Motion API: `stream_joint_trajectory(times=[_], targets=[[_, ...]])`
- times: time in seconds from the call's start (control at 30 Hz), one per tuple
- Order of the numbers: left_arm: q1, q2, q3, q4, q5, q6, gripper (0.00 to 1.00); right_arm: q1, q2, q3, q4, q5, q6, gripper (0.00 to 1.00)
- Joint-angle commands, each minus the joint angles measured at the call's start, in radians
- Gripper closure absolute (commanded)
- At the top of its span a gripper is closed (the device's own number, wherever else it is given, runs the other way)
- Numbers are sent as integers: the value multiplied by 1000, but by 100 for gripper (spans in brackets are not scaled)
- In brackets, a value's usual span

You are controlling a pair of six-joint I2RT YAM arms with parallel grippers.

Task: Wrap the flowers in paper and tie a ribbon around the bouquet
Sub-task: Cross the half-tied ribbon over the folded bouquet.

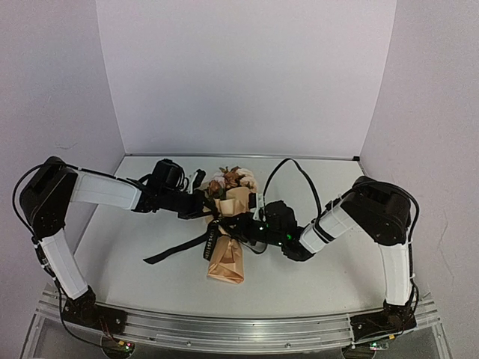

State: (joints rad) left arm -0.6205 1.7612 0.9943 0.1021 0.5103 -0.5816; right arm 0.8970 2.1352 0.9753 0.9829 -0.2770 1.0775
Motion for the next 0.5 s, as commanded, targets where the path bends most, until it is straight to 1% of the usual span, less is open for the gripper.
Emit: stream_joint_trajectory(times=[0.0, 0.3, 0.4, 0.47], targets=[[4, -84, -19, 86, -29, -13, 100, -2, -89, -51, 13, 22, -21, 80], [3, -96, -36, 90, -37, -12, 100, 3, -172, -147, -3, 49, -40, 72], [4, -94, -34, 86, -35, -6, 100, 14, -218, -150, -99, 63, -92, 68], [4, -91, -29, 83, -29, -2, 100, 31, -255, -142, -192, 83, -143, 65]])
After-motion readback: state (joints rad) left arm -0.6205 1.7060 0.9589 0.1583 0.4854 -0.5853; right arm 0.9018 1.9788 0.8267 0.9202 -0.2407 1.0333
